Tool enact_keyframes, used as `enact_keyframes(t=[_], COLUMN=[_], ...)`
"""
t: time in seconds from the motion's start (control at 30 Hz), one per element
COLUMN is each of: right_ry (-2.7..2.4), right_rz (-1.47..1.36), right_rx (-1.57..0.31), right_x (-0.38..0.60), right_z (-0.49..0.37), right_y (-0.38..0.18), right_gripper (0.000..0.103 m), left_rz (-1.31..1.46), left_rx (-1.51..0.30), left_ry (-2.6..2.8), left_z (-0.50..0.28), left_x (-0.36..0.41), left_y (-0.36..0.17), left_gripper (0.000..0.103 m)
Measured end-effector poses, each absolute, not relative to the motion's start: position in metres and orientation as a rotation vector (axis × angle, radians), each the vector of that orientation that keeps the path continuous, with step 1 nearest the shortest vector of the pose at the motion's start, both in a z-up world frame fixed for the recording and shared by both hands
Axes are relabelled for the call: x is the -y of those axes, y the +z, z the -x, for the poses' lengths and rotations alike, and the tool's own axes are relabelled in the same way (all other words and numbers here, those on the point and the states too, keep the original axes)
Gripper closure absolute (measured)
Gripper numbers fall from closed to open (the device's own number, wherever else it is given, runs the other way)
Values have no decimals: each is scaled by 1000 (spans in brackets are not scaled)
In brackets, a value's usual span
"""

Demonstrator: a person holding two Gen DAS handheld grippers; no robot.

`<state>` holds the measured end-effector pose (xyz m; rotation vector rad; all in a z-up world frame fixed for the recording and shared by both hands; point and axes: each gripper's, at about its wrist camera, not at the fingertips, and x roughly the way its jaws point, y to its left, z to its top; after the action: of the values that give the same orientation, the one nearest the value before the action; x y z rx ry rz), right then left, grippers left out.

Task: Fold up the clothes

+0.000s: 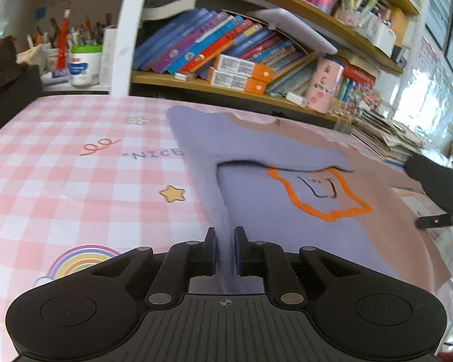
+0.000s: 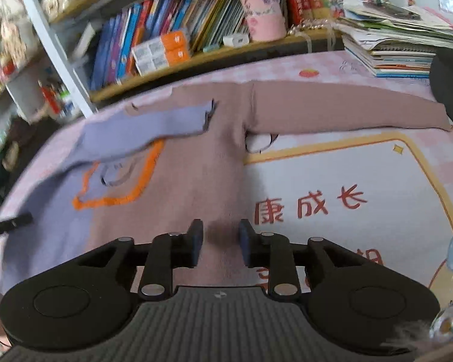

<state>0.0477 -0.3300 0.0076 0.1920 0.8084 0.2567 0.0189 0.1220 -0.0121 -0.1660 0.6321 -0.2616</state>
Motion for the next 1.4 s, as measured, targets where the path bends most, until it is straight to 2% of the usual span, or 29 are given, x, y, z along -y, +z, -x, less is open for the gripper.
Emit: enact_keyframes(t=[0.07, 0.13, 0.2, 0.47, 0.73, 0.83, 0.9, 1.1, 1.33, 1.4], right_ry=[247, 261, 284, 248, 231, 233, 220, 244, 286, 277], right_rz=[-139, -94, -86, -54, -83, -38, -16, 19, 67, 60], right_rx=[-811, -798, -785, -740, -733, -736, -709, -584, -630, -650], right_x=[321, 314, 310, 313, 326, 320, 319, 312, 300, 304], right_z=[-49, -50, -56, -85, -70, -69, -66, -53, -45, -40], right_y=[3, 1, -2, -3, -5, -3, 2, 21, 2, -4], right_gripper=[76, 90, 94, 94, 94, 93, 82, 81, 82, 82], left_rz=[149, 131, 130, 80, 95, 5, -116, -290, -492, -545], left_rx=[-639, -646, -656, -660, -676, -675, -663, -576, -466, -501], left_ry=[-276, -290, -281, -269, -286, -283, -282, -425, -589, -581], left_z=[-19, -20, -22, -43, -42, -36, -27, -65, -108, -138], left_x=[-121, -119, -120, -104, -96, -89, -79, 3, 98, 124], left_y=[-14, -15, -16, -13, -15, -8, 1, 28, 59, 38], left_gripper=[98, 98, 98, 98, 97, 95, 91, 90, 86, 86])
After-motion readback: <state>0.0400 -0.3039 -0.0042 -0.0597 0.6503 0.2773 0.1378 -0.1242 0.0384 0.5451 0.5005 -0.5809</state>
